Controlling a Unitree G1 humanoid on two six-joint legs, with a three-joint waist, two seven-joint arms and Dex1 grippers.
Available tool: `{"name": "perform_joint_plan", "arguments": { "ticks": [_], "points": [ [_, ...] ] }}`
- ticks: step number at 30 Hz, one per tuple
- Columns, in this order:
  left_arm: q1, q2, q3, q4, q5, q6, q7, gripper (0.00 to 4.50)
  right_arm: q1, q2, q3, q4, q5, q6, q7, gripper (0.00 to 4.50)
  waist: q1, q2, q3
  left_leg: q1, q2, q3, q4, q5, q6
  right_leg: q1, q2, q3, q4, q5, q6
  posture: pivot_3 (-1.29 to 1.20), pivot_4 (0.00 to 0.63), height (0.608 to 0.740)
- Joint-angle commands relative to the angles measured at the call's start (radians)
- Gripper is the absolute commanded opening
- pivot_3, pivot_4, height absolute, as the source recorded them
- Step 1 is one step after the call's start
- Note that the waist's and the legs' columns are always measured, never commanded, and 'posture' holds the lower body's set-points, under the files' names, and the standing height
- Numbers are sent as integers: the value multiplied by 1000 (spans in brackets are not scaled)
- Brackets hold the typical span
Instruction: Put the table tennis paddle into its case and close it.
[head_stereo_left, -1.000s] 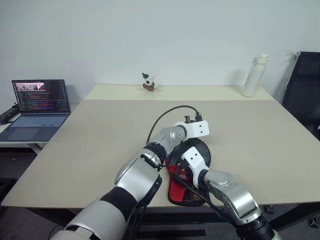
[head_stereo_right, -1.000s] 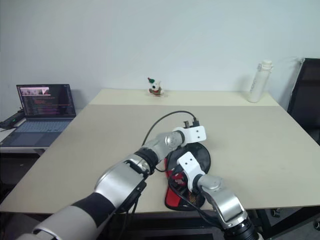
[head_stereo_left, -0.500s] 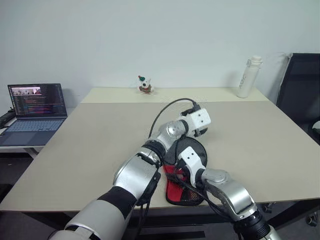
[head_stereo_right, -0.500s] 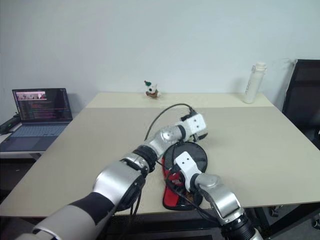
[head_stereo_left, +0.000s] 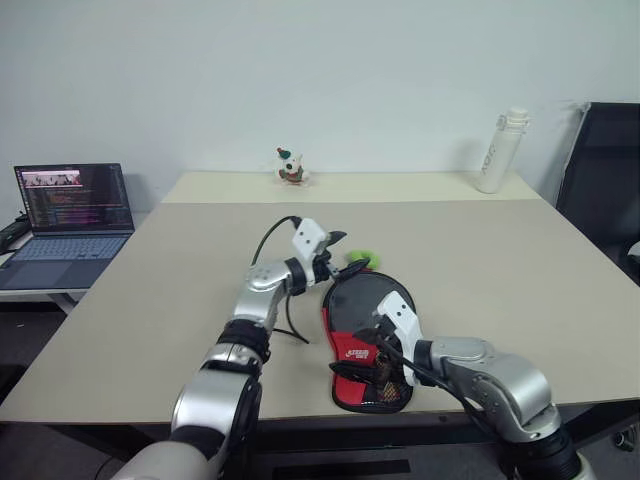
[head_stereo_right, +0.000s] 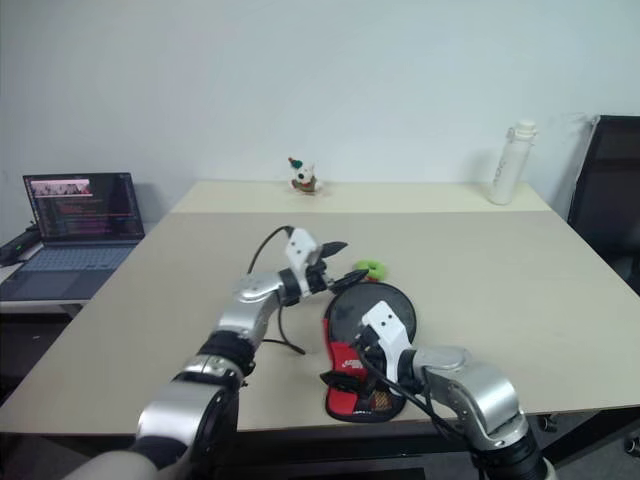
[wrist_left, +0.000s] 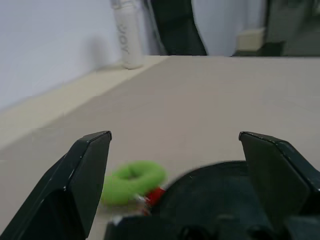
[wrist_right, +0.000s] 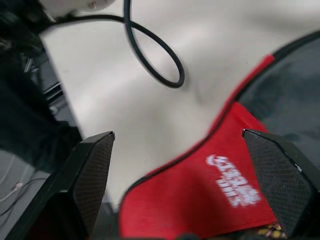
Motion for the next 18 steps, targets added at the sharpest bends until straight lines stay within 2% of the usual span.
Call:
{"name": "perform_joint_plan", "arguments": {
  "ticks": [1,5,11,18],
  "points": [
    [75,33,-30,-225,-68,134,-65,4448,-19,-49,-69,-76,104,45,51,4500,4,0,0,0,0,0,0,0,0,0,0,0,0,0,0,0,150,740],
    [152,43,-78,-338,-70,204,-68,4448,-40,-141,-138,-79,178,78,91,4500,11,0,0,0,0,0,1,0,0,2,-1,0,0,0,0,0,150,740],
    [196,41,-149,-315,0,163,-9,4448,-75,-249,-234,-40,234,79,105,4500,11,0,0,0,-1,1,2,0,0,2,-1,0,-1,0,-1,0,150,740],
    [207,31,-168,-278,9,146,27,4448,-97,-268,-293,2,259,62,71,4500,10,0,0,0,-1,1,1,0,0,2,0,0,-2,0,-1,0,150,740]
  ]
}}
